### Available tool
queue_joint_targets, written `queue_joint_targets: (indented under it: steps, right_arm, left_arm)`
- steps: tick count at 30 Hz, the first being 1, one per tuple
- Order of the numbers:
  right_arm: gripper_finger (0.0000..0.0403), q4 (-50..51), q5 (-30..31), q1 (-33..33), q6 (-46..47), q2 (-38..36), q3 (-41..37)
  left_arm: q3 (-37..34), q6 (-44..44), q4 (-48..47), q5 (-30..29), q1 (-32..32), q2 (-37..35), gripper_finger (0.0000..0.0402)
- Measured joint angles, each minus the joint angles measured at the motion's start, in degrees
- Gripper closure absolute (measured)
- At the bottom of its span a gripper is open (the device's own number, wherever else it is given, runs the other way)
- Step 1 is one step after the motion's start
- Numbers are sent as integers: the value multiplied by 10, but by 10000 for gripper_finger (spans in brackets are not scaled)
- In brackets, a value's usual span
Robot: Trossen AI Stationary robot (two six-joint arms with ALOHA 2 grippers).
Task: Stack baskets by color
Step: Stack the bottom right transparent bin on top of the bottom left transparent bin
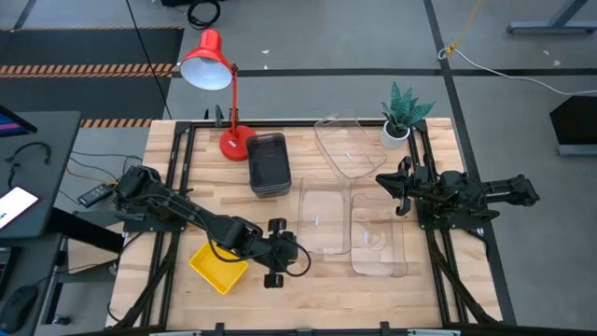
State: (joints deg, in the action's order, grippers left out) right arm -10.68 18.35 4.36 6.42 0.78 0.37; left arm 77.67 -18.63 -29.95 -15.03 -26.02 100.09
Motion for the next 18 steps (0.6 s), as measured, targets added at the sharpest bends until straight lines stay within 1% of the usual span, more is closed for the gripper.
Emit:
queue_joint_targets:
  steps: [5,11,13,16,18]
  right_arm:
    - [349,0,0,0,0,0,0]
    - [349,0,0,0,0,0,0]
    - [349,0,0,0,0,0,0]
    - [349,0,0,0,0,0,0]
    - [349,0,0,0,0,0,0]
  left_arm:
    - [0,29,30,-2,-2,0,241]
    - [0,94,59,-24,2,0,241]
    - [0,147,75,-49,8,0,242]
    - [0,236,114,-103,22,0,241]
    - [0,264,140,-122,35,0,241]
